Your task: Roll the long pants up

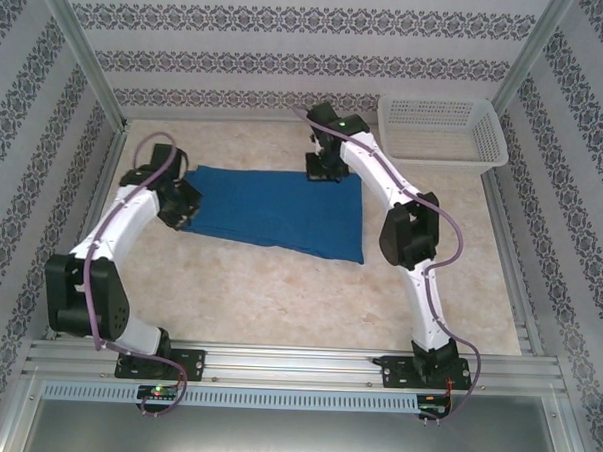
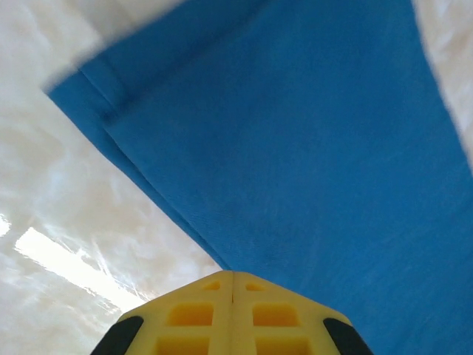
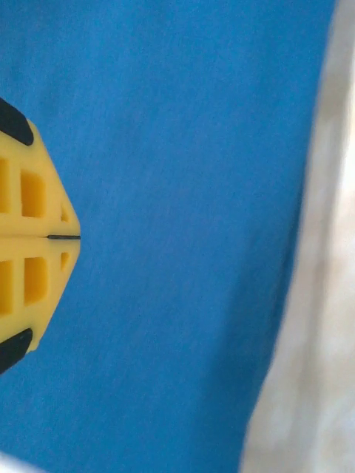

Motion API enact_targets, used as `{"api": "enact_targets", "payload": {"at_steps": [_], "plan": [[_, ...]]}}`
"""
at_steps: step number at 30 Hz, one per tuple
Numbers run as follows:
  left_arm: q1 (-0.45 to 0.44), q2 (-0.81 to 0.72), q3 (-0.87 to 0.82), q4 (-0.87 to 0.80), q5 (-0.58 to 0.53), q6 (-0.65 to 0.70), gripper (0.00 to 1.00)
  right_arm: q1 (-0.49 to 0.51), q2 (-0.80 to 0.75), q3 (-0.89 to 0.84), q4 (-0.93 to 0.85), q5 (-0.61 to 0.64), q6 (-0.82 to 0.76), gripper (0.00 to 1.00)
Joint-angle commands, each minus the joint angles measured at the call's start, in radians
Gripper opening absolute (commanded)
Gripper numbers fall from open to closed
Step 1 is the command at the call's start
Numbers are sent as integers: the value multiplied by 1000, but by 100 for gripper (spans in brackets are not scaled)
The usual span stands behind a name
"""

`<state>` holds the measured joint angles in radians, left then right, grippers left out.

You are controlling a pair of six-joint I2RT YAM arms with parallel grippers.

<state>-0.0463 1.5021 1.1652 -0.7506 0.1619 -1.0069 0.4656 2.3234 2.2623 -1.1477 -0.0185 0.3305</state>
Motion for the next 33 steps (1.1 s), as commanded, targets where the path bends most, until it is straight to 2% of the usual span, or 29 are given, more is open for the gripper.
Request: {"api": "enact_targets", "payload": {"at_steps": [1,6,10,14,24,30,33], "plan": [[-55,118,34,172,4,-75,0,-14,-61,-116,35,130,-100,0],[-119,368,249,118,-44,1,0,-72,-47,-159,115,100,-168,0],[-122,458,306,137,-63,-7,0,-86,-9,-140,112,103,-212,0],[-125,552,359,124,-43,-12,0,-82,-22,-235,163,77,-231,0],[-129,716,429,120,-24,-6,0,12,-158,-581,248,142,-225,0],[-130,829,635,14,-24,60,0,117,-293,-827,304,161,-181,0],[-129,890,730,30,34,76,0,189,-357,-915,318,138,-134,0]]}}
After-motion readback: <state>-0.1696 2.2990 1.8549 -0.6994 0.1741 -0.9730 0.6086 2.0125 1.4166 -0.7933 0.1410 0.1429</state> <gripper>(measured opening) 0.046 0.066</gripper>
